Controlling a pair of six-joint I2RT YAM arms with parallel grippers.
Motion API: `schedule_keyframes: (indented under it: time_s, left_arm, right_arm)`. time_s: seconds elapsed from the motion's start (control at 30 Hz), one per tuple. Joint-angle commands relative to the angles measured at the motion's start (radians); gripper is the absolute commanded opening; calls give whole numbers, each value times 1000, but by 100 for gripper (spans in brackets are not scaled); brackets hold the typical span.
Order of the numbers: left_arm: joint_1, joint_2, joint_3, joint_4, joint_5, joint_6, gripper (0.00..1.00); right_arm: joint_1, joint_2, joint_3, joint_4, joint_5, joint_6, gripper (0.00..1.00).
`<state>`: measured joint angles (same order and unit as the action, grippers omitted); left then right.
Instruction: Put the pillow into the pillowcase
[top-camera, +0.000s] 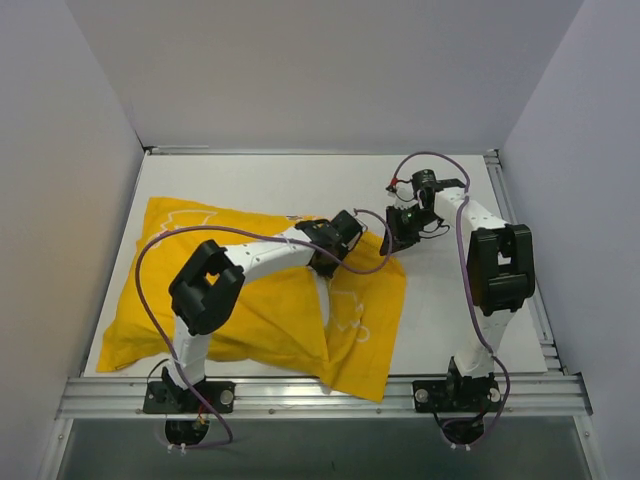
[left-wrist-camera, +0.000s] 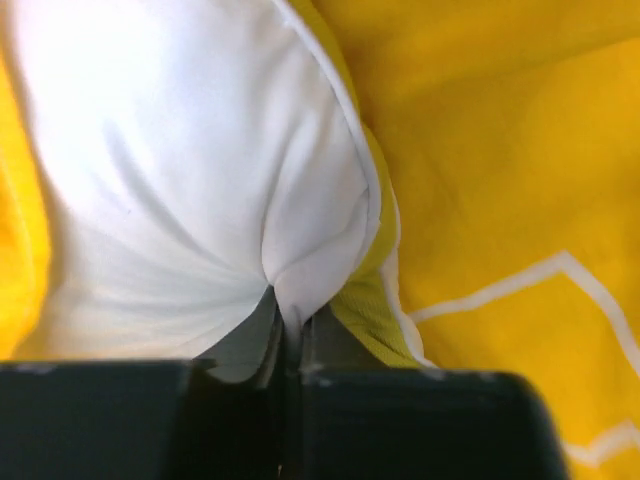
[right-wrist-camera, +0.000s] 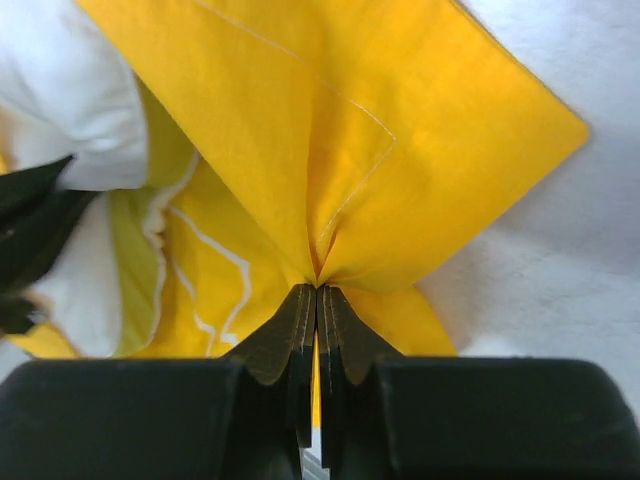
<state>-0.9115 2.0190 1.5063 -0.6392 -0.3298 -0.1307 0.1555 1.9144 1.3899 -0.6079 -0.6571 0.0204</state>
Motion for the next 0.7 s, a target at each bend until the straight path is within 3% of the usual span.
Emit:
schedule_keyframes:
  time_s: [0.0, 0.1, 0.13, 0.23, 0.37, 0.4, 0.43, 0.53, 0.67]
  left_arm:
    - [152, -107, -15, -16, 328, -11, 0]
    - [311, -275, -121, 111, 726, 5, 0]
    - [395, -322, -168, 171, 975, -15, 0]
    - [467, -460, -332, 514, 1185, -161, 0]
    - [459, -462, -426, 703, 1310, -236, 0]
    - [461, -451, -475, 783, 1328, -336, 0]
    - [461, -439, -498, 858, 1348, -378, 0]
    - [457, -399, -509, 1045, 1361, -461, 0]
    - [456, -349, -474, 1156, 1356, -547, 0]
  right_arm:
    - [-28, -20, 20, -41, 111, -71, 0]
    - [-69, 32, 73, -36, 151, -94, 0]
    - [-79, 46, 92, -36, 160, -96, 0]
    - [-103, 93, 182, -38, 172, -82, 0]
    - [-99, 75, 264, -39, 136, -16, 0]
    - [-94, 61, 276, -39, 133, 42, 5]
    - [-85, 46, 273, -39, 136, 61, 28]
    - [-59, -73, 232, -33, 169, 146, 63]
    - [-31, -207, 129, 41, 165, 274, 58]
